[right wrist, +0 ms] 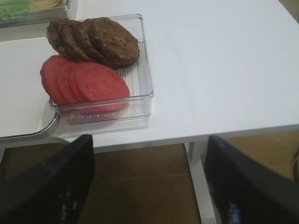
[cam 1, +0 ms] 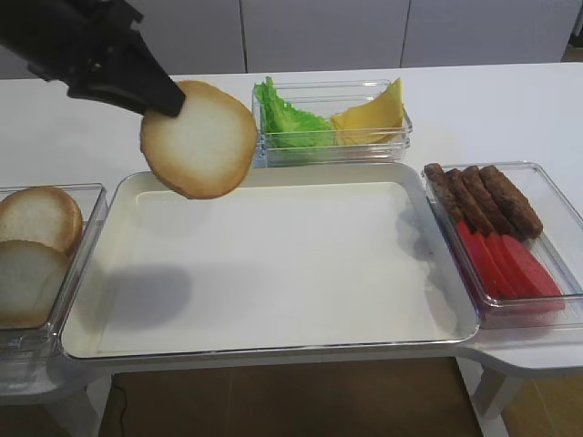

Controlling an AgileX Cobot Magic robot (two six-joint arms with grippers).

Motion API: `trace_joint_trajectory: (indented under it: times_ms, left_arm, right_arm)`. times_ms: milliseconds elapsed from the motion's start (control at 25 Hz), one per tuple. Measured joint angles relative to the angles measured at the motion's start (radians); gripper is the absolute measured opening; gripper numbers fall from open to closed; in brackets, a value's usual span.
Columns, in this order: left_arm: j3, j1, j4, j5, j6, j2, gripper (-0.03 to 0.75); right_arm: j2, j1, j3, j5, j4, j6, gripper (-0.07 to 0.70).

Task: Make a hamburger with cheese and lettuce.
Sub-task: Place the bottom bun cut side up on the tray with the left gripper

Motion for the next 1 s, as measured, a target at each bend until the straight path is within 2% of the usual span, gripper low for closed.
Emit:
trace_joint_trajectory:
  times_ms: [480,680,1000]
  left_arm:
    - [0.0,-0.058,-0.104,-0.004,-0.035,0.24,0.138]
    - [0.0,-0.087,-0.104,-0.004,-0.029,0.281,0.138]
    - [0.0,-0.093,-0.104,-0.009,-0.007,0.315,0.138]
  right_arm:
    - [0.0,0.0,0.0,0.0,0.0,0.0,0.559]
    - [0.0,0.0,0.0,0.0,0.0,0.0,0.559]
    - [0.0,0.0,0.0,0.0,0.0,0.0,0.559]
